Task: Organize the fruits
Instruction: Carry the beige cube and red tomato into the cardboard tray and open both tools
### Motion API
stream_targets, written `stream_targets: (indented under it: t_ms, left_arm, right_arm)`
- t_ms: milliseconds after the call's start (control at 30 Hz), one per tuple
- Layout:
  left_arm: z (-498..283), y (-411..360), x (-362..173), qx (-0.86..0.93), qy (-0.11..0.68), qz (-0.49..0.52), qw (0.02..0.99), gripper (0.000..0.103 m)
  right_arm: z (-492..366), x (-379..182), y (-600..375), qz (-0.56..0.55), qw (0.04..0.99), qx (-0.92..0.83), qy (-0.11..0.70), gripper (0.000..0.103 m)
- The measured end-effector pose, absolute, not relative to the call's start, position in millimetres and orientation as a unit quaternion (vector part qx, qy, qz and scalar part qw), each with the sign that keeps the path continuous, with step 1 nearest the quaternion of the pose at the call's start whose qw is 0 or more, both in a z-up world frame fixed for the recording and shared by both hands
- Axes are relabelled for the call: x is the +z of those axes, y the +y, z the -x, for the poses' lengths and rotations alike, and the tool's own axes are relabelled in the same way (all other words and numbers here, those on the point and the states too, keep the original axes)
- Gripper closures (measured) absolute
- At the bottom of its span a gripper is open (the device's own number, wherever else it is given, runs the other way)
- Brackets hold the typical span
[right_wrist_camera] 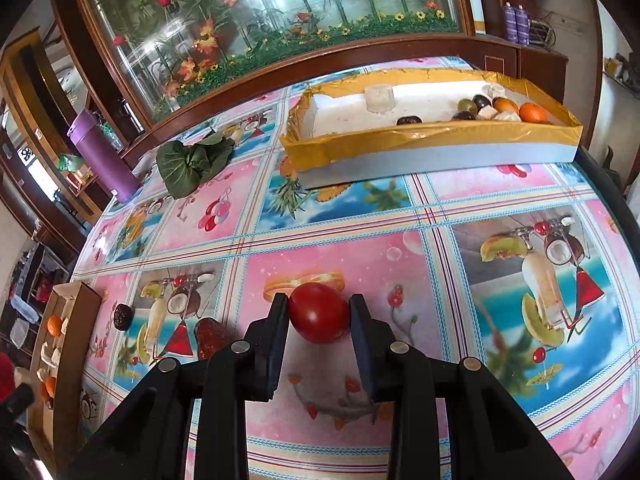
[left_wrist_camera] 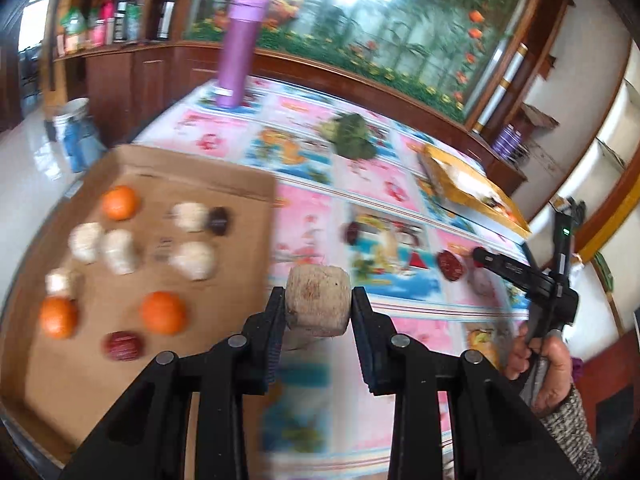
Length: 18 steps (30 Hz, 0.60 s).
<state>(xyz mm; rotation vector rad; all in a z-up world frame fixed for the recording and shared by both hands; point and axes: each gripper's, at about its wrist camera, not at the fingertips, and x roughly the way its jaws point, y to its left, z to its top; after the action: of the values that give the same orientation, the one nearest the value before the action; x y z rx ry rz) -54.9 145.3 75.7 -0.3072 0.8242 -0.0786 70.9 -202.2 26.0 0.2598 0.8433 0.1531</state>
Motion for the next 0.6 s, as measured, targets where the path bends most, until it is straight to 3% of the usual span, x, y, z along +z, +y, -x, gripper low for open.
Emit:
stream_targets:
  t_ms: [267, 600]
  left_arm:
    - [101.0, 231.8, 60.3, 0.055, 0.394, 0.143, 0.907, 0.072]
    - [121.7, 276.9, 36.2, 0.065, 0.393, 0.192, 0.897, 0.072]
  right_arm:
    - [-35.7, 53.6, -164.3, -0.118, 0.902, 0.107, 0.401, 0.070]
    - [23.4, 91.8, -13.4, -0.040, 0.881, 0.263, 0.391, 0.070]
